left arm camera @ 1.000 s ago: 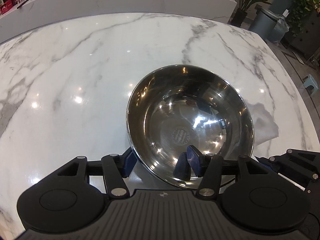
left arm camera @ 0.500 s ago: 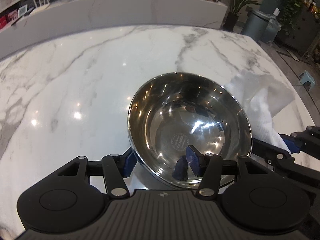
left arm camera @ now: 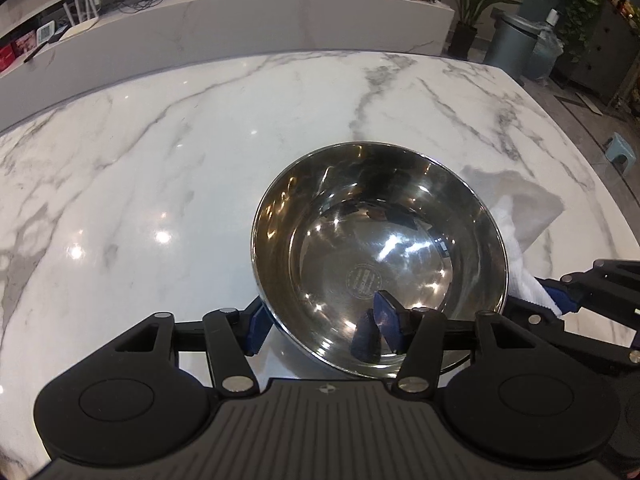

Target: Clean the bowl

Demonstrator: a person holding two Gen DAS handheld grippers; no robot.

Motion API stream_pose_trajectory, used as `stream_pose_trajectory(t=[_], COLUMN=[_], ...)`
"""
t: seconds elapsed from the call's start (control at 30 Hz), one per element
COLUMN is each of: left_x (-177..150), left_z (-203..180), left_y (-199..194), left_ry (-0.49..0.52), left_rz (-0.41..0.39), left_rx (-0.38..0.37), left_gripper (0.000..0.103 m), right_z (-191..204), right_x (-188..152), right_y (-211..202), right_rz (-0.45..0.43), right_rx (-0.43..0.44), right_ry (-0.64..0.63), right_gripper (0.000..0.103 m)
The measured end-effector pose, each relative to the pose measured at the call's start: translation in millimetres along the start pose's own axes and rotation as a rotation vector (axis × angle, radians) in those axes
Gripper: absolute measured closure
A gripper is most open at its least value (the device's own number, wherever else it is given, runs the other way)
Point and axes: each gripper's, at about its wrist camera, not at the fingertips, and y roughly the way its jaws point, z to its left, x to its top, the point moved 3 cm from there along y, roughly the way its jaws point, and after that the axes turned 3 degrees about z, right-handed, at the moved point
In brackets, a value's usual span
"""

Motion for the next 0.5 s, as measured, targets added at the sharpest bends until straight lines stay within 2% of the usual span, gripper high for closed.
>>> stream_pose_trajectory(t=[0.23,0.37,0.5], left_x=[-4.9,-6.0,-5.2], left_z=[-6.5,-11.7,-7.3], left_y=[-8.2,-13.2,-13.3], left_ry=[-0.002,0.045,-0.006], left_rz=[-0.04,-0.081,-0.045], left_rx=[0.014,0.043,0.03], left_gripper=[0.032,0.032,0.032], right_z=[-3.3,-5.0,-4.3], right_x=[-6.5,-8.4,-8.1], right_y=[6.2,7.9,8.3], right_rz=[-0.001,0.0,0.001], right_rx=[-0.003,-0.001,-0.006], right_ry=[0.048,0.07,0.074], right_gripper=[0.089,0.088,0.086])
